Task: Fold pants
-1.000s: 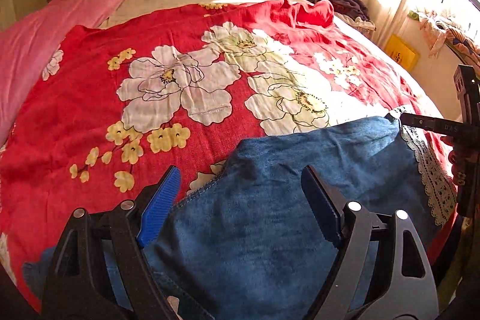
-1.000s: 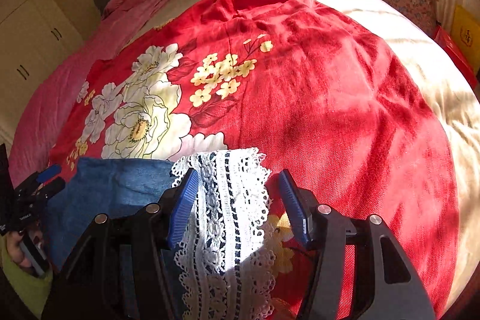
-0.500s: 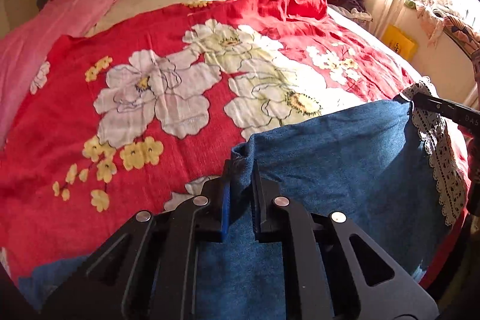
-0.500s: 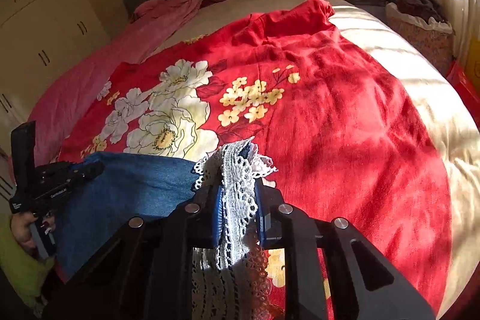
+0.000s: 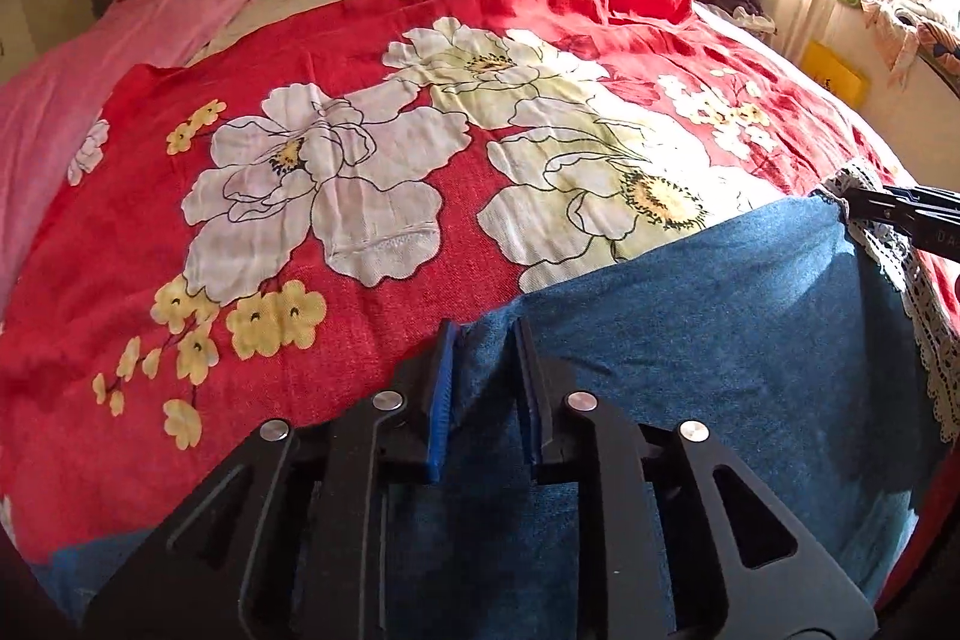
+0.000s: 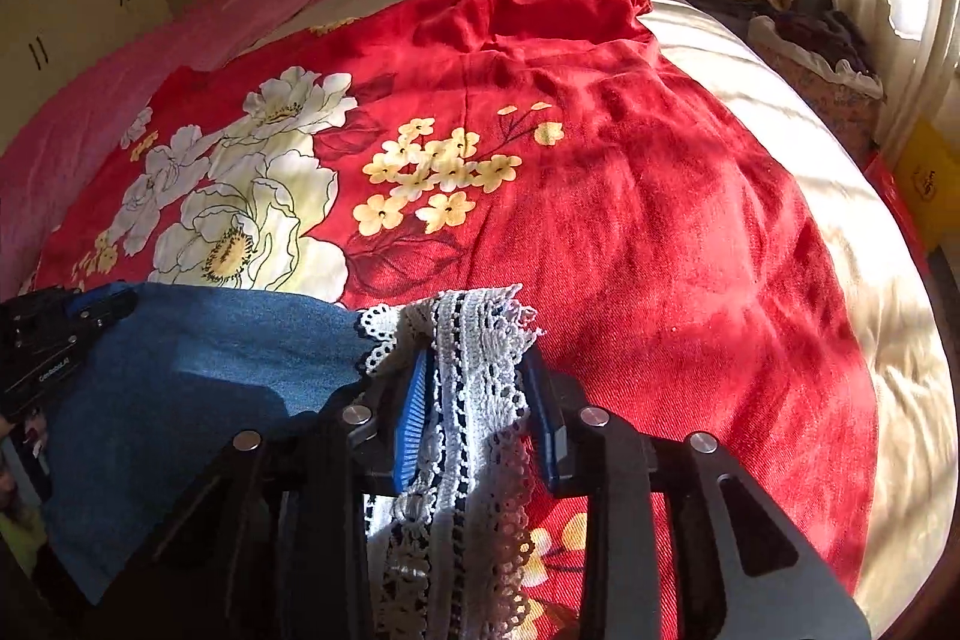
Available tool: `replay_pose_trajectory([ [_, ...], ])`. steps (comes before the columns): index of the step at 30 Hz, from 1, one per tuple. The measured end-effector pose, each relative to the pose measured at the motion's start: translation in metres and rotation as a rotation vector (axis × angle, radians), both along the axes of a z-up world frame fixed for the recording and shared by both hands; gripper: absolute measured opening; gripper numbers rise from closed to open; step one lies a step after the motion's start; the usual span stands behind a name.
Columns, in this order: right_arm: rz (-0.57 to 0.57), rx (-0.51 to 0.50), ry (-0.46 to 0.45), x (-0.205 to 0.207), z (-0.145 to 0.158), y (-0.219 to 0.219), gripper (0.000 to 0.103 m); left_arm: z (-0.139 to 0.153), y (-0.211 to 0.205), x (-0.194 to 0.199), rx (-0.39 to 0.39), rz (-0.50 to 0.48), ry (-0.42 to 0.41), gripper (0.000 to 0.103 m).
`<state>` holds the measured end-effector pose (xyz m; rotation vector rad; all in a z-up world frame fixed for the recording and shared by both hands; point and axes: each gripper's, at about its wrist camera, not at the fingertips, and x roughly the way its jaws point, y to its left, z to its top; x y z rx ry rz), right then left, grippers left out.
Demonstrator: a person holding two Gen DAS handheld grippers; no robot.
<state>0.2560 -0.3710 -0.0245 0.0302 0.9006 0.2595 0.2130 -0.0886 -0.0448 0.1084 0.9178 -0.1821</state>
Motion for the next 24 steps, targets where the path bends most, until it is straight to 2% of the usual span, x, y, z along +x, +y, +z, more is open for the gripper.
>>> replay_pose_trajectory([
  [1,-0.018,0.023,-0.016,-0.005,0.005,-0.006,0.042,0.003,0.004,-0.002,-0.01,0.011,-0.002,0.018],
  [3,-0.044,0.071,-0.046,-0.018,0.016,-0.016,0.044,0.012,0.01,-0.008,-0.032,0.026,-0.018,0.022],
  [6,-0.081,0.16,-0.085,-0.045,0.031,-0.036,0.052,0.027,0.02,-0.022,-0.05,0.039,-0.048,0.035],
  [8,-0.097,0.213,-0.087,-0.064,0.035,-0.047,0.053,0.036,0.026,-0.035,-0.061,0.046,-0.067,0.044],
  [12,-0.096,0.275,-0.063,-0.099,0.034,-0.056,0.053,0.044,0.036,-0.062,-0.091,0.041,-0.081,0.054],
  [16,-0.086,0.255,-0.043,-0.125,0.034,-0.052,0.053,0.044,0.034,-0.09,-0.092,0.009,-0.081,0.059],
  [21,-0.057,0.212,-0.006,-0.142,0.027,-0.043,0.053,0.031,0.031,-0.124,-0.07,-0.036,-0.046,0.061],
  [24,-0.068,0.185,0.036,-0.142,0.015,-0.041,0.053,0.021,0.029,-0.136,-0.023,-0.049,-0.025,0.065],
])
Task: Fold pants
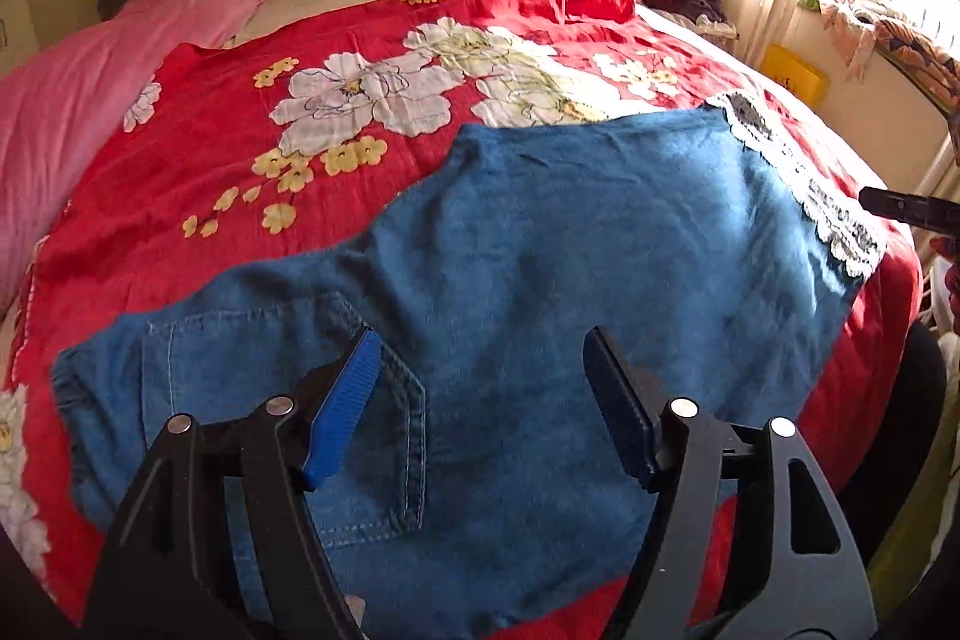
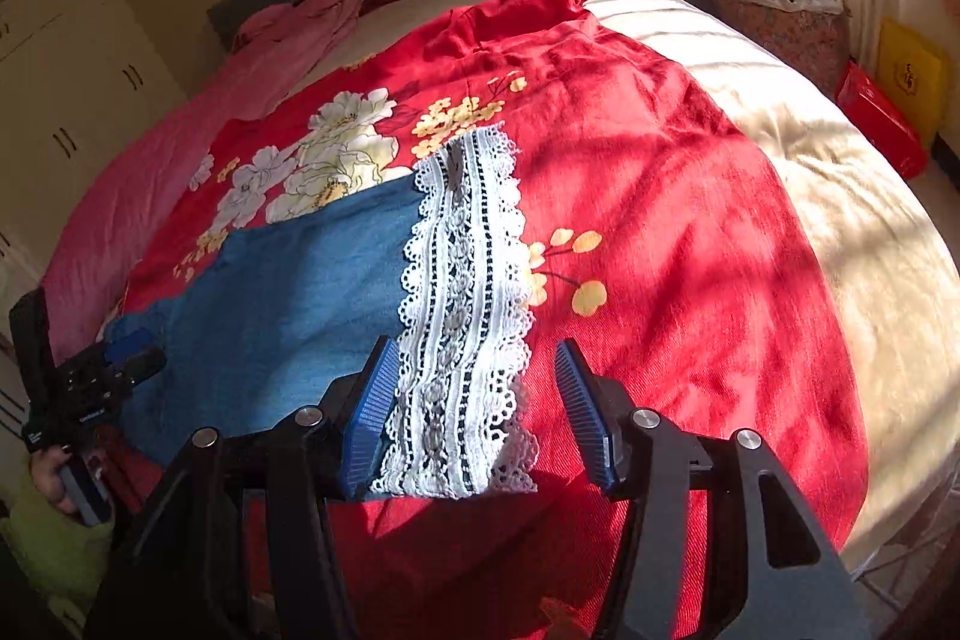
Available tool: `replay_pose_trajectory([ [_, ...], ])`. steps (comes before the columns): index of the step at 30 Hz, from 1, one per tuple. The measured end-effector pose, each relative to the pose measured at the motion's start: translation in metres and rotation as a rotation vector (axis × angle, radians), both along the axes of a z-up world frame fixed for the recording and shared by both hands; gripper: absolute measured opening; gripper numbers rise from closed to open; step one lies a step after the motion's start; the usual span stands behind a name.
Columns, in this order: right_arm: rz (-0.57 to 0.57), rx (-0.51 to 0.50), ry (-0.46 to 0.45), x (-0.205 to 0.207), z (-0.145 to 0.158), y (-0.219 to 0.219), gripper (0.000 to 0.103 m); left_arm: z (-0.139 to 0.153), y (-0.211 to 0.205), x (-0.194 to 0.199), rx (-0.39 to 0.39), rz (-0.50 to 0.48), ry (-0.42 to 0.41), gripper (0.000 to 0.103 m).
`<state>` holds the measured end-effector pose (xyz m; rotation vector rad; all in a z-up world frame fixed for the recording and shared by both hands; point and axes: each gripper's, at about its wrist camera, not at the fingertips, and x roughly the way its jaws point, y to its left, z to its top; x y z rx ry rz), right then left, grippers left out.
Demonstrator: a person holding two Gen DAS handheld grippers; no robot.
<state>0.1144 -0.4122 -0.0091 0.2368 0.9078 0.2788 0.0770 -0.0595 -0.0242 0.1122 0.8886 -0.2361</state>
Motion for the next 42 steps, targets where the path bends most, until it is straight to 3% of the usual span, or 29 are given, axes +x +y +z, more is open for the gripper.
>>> replay_pose_trajectory([
  [6,0.017,-0.018,0.096,0.01,-0.019,0.004,0.051,-0.018,0.007,-0.006,0.059,0.027,0.046,0.077],
  [8,0.05,-0.017,0.129,0.011,-0.027,0.01,0.033,-0.022,0.01,-0.006,0.054,0.039,0.057,0.079],
  [11,0.085,-0.007,0.107,0.006,-0.023,0.014,0.014,-0.024,0.01,-0.006,0.051,0.044,0.058,0.08],
  [15,0.086,-0.079,0.07,-0.005,-0.01,0.013,0.013,-0.023,0.012,-0.008,0.042,0.05,0.059,0.081],
  [24,0.055,-0.171,0.12,-0.002,-0.023,0.015,0.015,-0.024,0.021,-0.009,0.023,0.068,0.063,0.082],
  [27,0.034,-0.141,0.114,-0.006,-0.021,0.01,0.02,-0.024,0.023,-0.01,0.018,0.068,0.063,0.082],
  [30,-0.002,-0.137,0.076,-0.017,-0.013,0.007,0.033,-0.021,0.023,-0.012,0.008,0.066,0.063,0.085],
  [33,-0.045,-0.148,0.004,-0.031,0.001,0.006,0.054,-0.014,0.022,-0.015,-0.006,0.055,0.048,0.089],
  [38,-0.045,-0.207,-0.091,-0.045,0.022,0.018,0.068,0.0,0.018,-0.018,-0.018,0.044,0.014,0.091],
  [42,0.007,-0.188,-0.113,-0.046,0.027,0.037,0.07,0.012,0.011,-0.021,-0.027,0.026,-0.014,0.093],
])
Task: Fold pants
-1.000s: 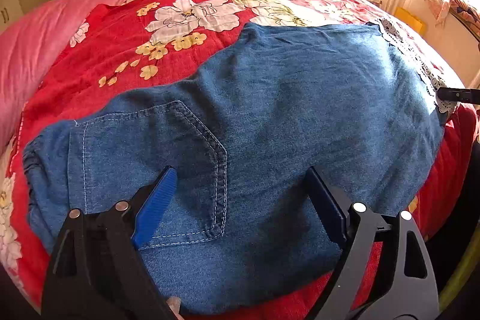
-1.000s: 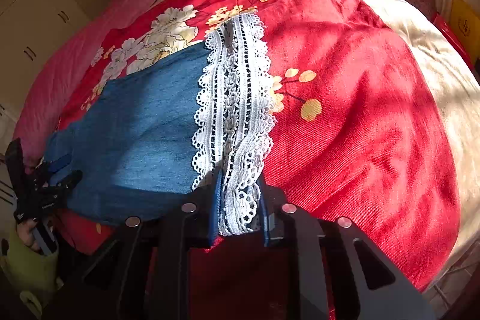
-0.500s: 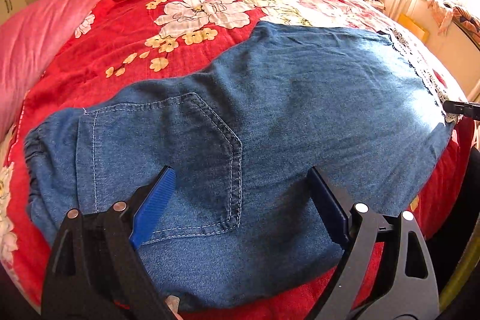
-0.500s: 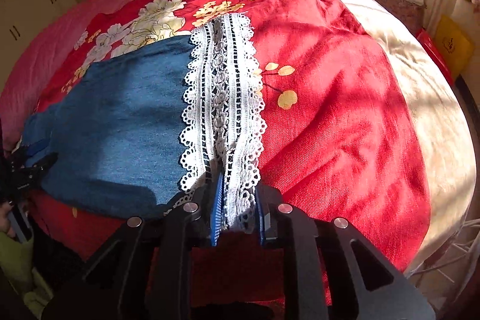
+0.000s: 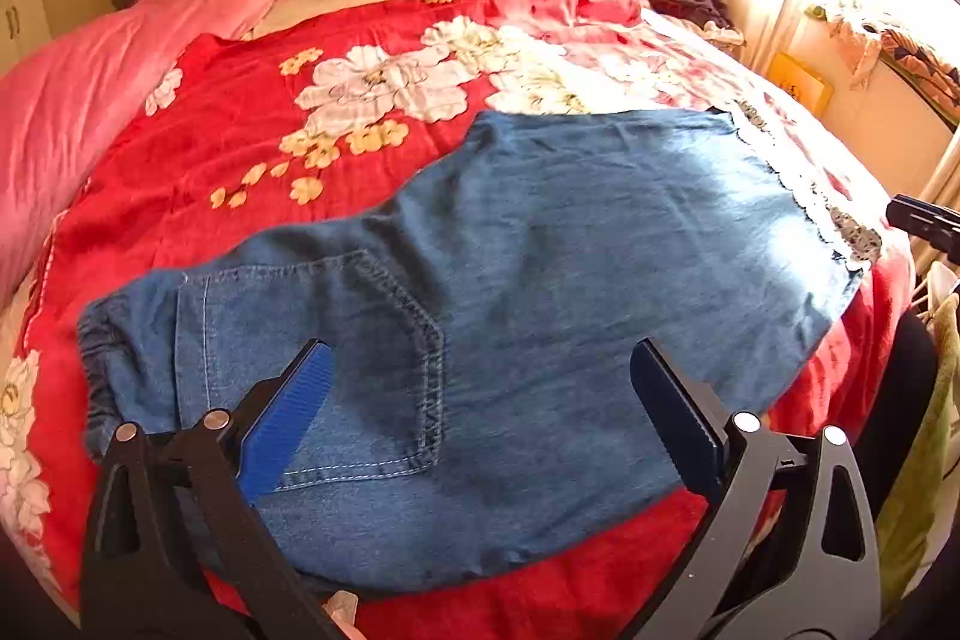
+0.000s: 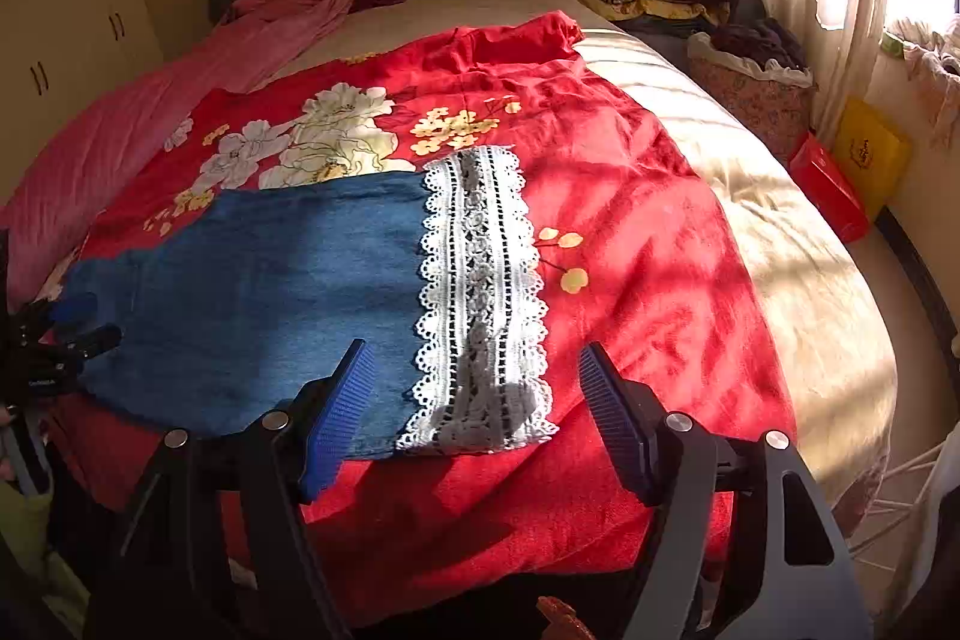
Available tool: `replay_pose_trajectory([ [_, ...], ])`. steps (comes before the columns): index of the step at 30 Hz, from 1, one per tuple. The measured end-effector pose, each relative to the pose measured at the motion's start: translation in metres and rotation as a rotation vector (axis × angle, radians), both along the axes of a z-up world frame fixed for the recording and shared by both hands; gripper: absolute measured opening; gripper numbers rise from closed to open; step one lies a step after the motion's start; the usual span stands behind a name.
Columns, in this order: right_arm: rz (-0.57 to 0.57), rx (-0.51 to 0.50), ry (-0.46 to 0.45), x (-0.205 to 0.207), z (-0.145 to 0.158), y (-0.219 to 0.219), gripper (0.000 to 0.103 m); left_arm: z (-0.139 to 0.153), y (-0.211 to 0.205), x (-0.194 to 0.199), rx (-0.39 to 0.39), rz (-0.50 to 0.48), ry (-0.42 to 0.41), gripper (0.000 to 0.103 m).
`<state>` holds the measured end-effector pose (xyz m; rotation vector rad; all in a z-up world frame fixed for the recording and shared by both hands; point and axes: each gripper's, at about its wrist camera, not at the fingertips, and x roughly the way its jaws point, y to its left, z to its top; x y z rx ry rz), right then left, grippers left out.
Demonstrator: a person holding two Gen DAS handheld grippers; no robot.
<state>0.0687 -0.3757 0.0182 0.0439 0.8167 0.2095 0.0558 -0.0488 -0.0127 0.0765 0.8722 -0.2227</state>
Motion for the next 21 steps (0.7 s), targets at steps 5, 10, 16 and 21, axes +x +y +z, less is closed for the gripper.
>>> replay_pose_trajectory([
  [5,0.087,0.003,0.01,0.001,-0.005,0.039,0.081,0.004,-0.015,0.0,0.004,-0.031,-0.011,0.093],
  [10,0.17,-0.013,0.086,0.005,-0.028,0.072,0.081,-0.013,-0.033,-0.001,0.034,-0.077,0.031,0.093],
  [16,0.171,-0.012,0.215,0.014,-0.064,0.078,0.081,-0.045,-0.039,-0.002,0.075,-0.09,0.098,0.093],
  [21,0.171,0.031,0.16,0.008,-0.046,0.072,0.081,-0.033,-0.037,-0.003,0.06,-0.087,0.082,0.094],
])
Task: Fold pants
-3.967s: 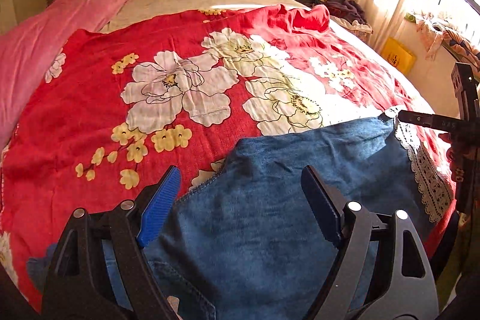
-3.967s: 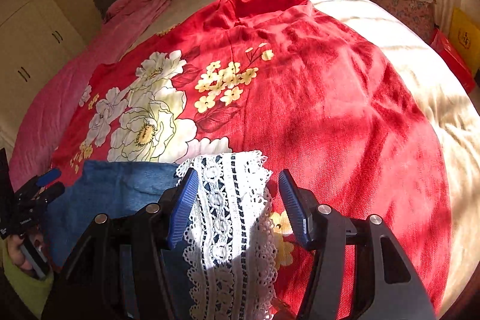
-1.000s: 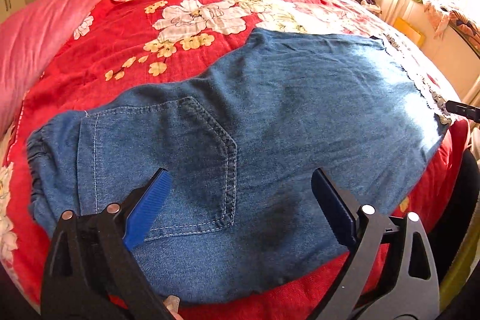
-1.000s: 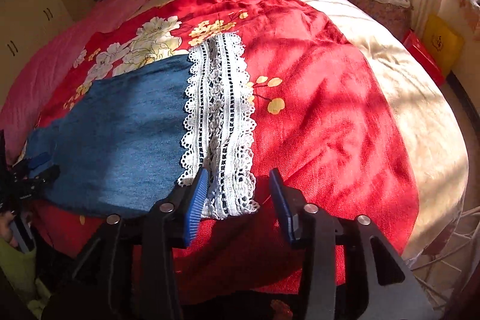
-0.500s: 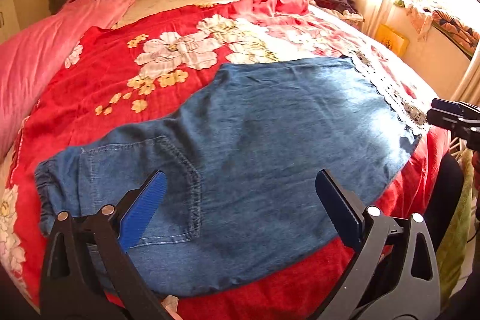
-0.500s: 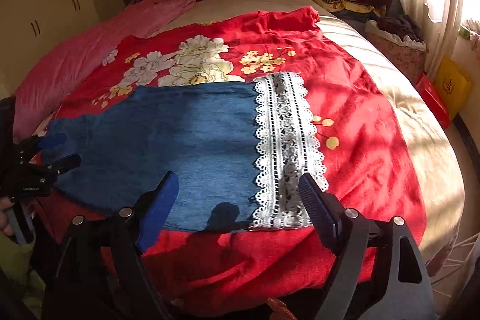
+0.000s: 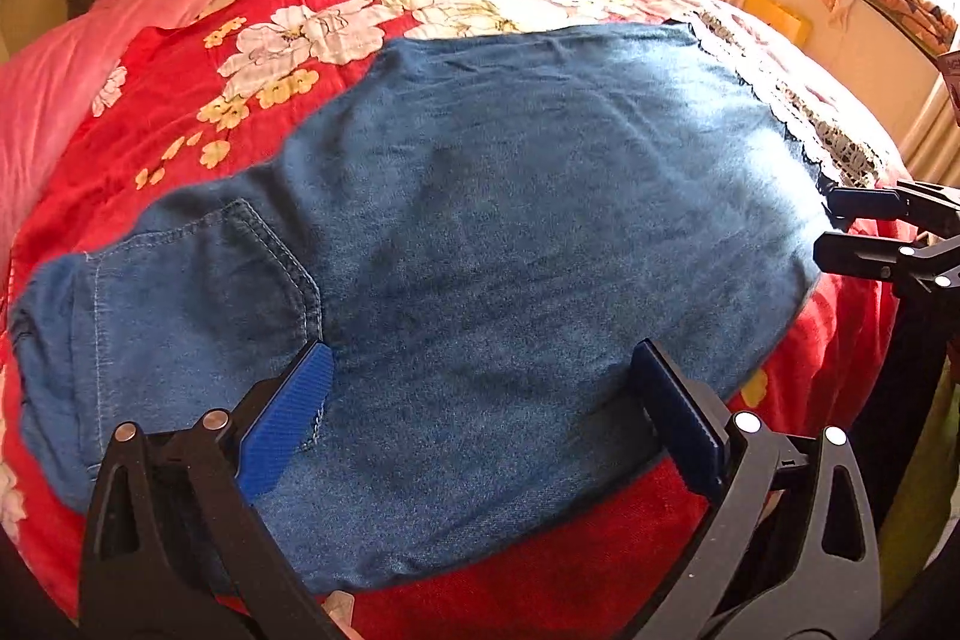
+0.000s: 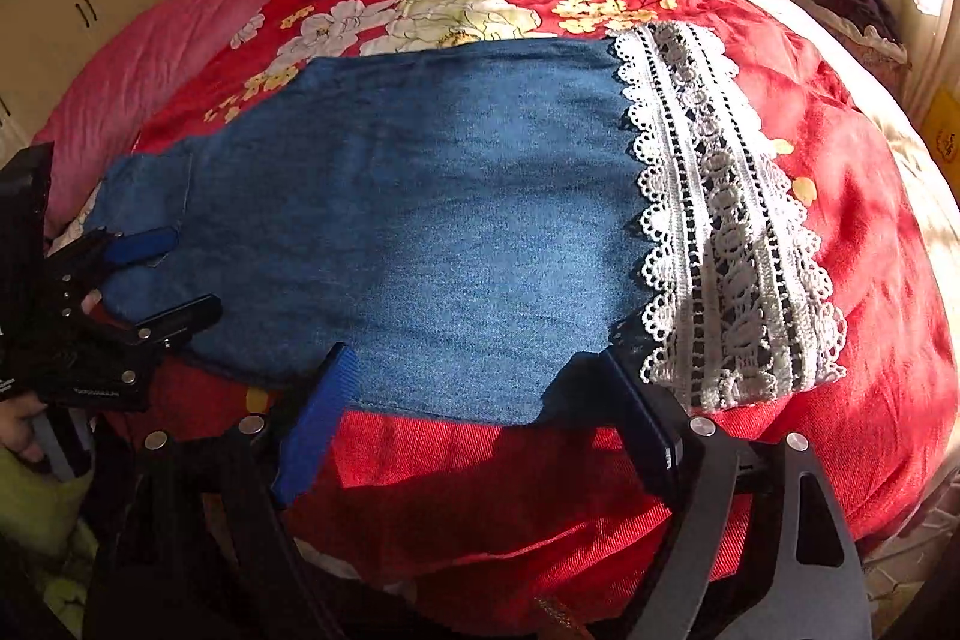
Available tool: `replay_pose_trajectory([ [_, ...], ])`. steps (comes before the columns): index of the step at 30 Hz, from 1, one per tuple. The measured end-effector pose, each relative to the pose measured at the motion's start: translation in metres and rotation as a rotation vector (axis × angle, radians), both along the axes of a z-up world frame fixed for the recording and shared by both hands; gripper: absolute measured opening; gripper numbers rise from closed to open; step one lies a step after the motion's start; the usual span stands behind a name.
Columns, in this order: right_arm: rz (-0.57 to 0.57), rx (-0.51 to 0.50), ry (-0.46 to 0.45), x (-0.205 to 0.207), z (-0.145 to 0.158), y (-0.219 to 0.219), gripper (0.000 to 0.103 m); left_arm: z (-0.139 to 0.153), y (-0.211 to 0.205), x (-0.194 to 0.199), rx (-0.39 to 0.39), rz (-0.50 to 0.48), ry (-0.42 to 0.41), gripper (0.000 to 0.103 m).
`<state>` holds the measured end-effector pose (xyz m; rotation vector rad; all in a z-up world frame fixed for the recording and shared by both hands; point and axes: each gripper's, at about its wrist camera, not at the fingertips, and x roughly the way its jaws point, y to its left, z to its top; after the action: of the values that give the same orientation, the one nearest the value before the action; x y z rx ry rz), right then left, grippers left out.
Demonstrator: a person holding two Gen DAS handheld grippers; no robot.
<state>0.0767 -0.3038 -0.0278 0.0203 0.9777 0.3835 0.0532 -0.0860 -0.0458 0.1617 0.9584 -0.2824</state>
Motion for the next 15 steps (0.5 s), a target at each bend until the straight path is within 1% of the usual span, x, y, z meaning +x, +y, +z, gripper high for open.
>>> replay_pose_trajectory([
  [7,-0.067,0.041,-0.075,-0.008,0.027,-0.023,0.081,0.023,-0.005,-0.001,-0.01,-0.008,-0.046,0.094],
  [15,-0.152,0.088,-0.122,-0.013,0.042,-0.052,0.081,0.047,-0.019,0.006,-0.013,-0.034,-0.097,0.094],
])
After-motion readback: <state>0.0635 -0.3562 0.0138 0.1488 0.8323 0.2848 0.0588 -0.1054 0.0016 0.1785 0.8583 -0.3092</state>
